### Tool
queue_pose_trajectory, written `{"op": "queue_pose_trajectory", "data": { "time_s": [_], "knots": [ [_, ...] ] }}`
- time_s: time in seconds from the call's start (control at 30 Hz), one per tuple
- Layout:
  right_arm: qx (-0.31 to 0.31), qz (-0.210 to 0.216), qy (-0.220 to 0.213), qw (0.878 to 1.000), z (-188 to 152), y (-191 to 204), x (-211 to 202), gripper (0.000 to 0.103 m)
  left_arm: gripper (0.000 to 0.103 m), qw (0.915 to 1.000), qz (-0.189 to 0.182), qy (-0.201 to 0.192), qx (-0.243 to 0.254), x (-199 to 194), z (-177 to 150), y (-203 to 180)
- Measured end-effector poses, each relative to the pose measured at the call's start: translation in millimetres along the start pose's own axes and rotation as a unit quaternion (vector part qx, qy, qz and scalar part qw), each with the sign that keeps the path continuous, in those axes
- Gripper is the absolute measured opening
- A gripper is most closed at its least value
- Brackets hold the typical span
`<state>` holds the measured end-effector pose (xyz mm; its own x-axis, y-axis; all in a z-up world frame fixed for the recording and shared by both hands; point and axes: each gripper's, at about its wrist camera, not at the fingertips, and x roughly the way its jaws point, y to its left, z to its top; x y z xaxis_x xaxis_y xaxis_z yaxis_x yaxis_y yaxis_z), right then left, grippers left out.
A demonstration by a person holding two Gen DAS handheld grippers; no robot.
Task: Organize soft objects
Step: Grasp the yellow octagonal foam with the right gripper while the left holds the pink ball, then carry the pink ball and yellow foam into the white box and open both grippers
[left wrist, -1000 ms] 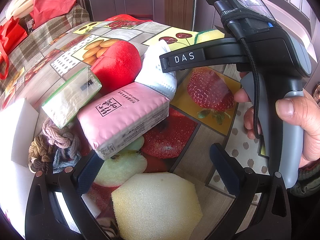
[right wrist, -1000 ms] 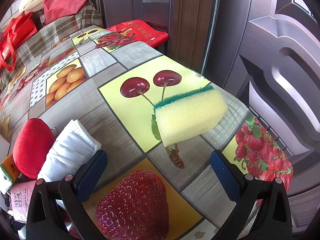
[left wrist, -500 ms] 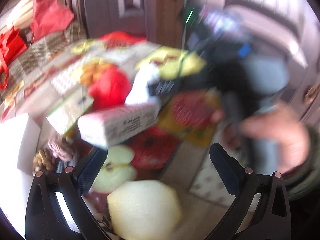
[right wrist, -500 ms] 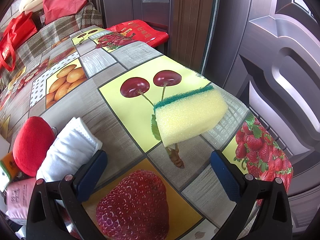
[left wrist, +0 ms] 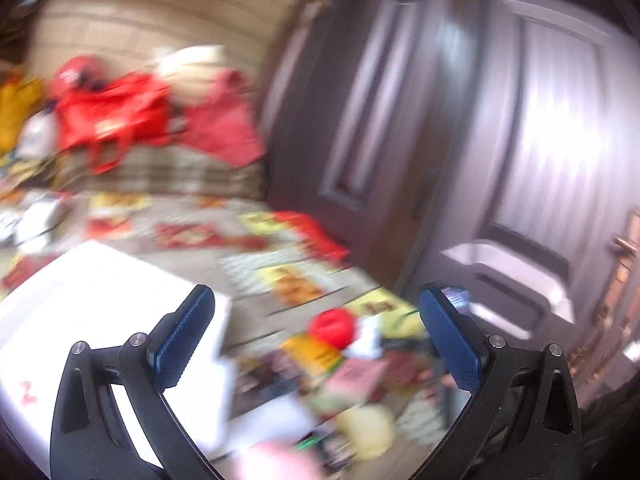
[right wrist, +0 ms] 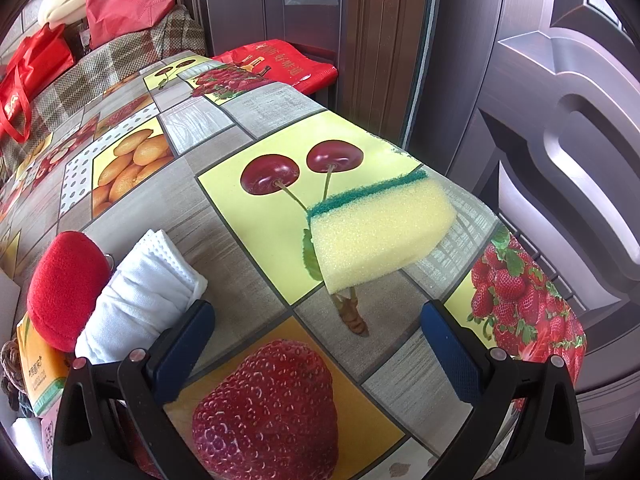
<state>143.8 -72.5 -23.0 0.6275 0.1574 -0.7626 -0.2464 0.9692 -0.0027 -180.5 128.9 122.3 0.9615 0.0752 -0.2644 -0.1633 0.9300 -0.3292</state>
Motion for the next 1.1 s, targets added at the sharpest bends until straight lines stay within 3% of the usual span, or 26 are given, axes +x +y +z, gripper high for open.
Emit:
{"op": "queue_pose_trajectory", "data": {
  "time_s": [0.07,0.17,0.27,0.33,0.37,0.4,0.43,0.47,0.57,0.67,0.77,0.9,0.97,1.03,1.1],
  "knots": [
    [0.0,0.0,0.0,1.0,0,0,0,0.103,0.103,0.9984,0.046,0.032,0.001,-4,-15,12],
    [0.006,0.013,-0.006,1.0,0,-1,-3,0.103,0.103,0.9928,0.079,0.085,0.031,1,-43,6],
    [0.023,0.097,-0.053,0.994,-5,-16,-24,0.103,0.103,0.9861,0.094,0.125,0.057,8,-66,-6],
    [0.01,0.156,-0.116,0.981,-12,-23,-48,0.103,0.103,0.9824,0.098,0.14,0.075,12,-80,-14],
    [-0.028,0.201,-0.168,0.965,-19,-24,-71,0.103,0.103,0.9814,0.097,0.146,0.079,13,-85,-16],
    [-0.057,0.225,-0.193,0.953,-25,-24,-84,0.103,0.103,0.9809,0.094,0.15,0.079,16,-87,-17],
    [-0.108,0.261,-0.223,0.933,-34,-21,-104,0.103,0.103,0.9806,0.091,0.154,0.08,16,-88,-19],
    [-0.159,0.291,-0.222,0.917,-43,-15,-116,0.103,0.103,0.9799,0.087,0.159,0.084,18,-91,-21],
    [-0.257,0.366,-0.153,0.881,-63,-4,-134,0.103,0.103,0.9765,0.086,0.174,0.095,22,-95,-26],
    [-0.348,0.371,-0.136,0.85,-94,30,-145,0.103,0.102,0.9726,0.081,0.191,0.104,31,-98,-28],
    [-0.4,0.367,-0.091,0.835,-112,51,-132,0.101,0.098,0.9678,0.086,0.21,0.11,39,-101,-30],
    [-0.442,0.336,-0.054,0.83,-128,73,-116,0.075,0.09,0.9631,0.089,0.233,0.102,49,-106,-24],
    [-0.441,0.332,-0.03,0.834,-124,80,-102,0.068,0.085,0.9607,0.086,0.245,0.097,54,-108,-21],
    [-0.433,0.339,-0.022,0.835,-123,78,-100,0.068,0.08,0.9591,0.079,0.252,0.101,57,-109,-23],
    [-0.434,0.34,-0.025,0.834,-125,78,-104,0.064,0.06,0.9568,0.074,0.26,0.107,60,-110,-25]
  ]
}}
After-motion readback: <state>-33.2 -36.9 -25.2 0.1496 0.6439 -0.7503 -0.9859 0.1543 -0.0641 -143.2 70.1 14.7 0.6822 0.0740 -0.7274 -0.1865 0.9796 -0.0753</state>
